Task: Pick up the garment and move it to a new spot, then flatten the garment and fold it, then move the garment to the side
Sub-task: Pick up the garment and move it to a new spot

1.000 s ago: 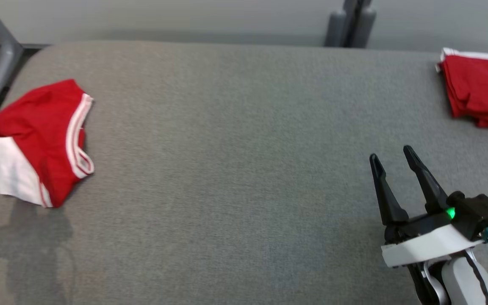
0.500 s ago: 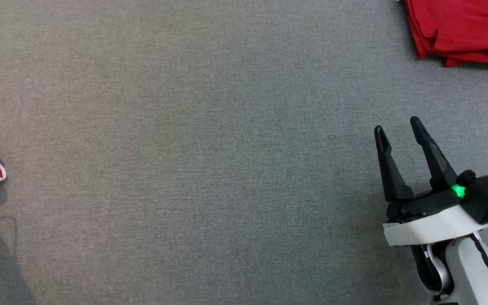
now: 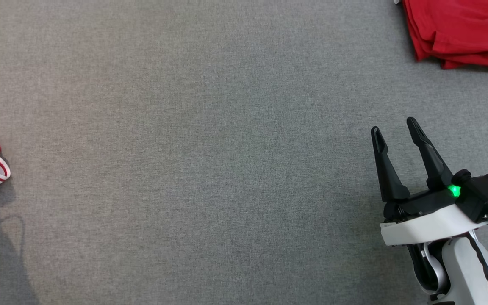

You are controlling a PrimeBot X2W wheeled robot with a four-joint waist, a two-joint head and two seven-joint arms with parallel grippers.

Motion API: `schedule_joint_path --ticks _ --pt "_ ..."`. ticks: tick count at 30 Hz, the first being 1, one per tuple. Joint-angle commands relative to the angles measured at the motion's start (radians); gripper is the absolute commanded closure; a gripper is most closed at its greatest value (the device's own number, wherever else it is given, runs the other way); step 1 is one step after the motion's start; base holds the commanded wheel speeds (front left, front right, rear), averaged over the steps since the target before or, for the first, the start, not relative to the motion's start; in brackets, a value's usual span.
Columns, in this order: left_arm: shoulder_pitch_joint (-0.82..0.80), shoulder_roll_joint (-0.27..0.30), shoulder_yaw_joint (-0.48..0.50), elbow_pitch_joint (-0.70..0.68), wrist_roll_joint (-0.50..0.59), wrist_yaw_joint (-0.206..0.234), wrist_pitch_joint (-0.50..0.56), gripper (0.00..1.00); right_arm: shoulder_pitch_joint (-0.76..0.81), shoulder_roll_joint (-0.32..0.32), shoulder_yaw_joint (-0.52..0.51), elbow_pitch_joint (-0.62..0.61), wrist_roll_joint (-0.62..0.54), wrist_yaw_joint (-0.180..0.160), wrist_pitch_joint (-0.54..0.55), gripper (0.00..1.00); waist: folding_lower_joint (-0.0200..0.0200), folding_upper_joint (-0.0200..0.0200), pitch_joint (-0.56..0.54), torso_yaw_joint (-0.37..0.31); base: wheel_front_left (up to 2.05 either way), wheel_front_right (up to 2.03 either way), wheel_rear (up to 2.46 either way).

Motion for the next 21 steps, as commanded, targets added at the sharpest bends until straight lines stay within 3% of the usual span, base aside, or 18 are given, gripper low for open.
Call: schedule_joint_path --ticks 1,12,21 --pt "-0.011 0.006 -0.008 -0.005 -0.01 -0.004 -0.008 1.0 -0.004 -0.007 0.001 0.002 -0.002 0.0 -0.004 0.0 0.0 0.0 -0.009 0.002 0.0 0.0 0.0" --pt "0.003 0.031 -0.144 -0.106 -0.055 -0.003 -0.069 1.0 0.051 0.0 0.013 0.032 0.018 0.0 -0.004 0.0 0.0 0.0 -0.162 0.013 0.0 0.0 0.0" --pt "0.02 -0.002 -0.251 -0.3 -0.126 -0.003 -0.059 1.0 0.113 0.012 0.019 0.061 0.035 0.0 -0.004 0.0 0.0 0.0 -0.317 -0.016 0.0 0.0 0.0"
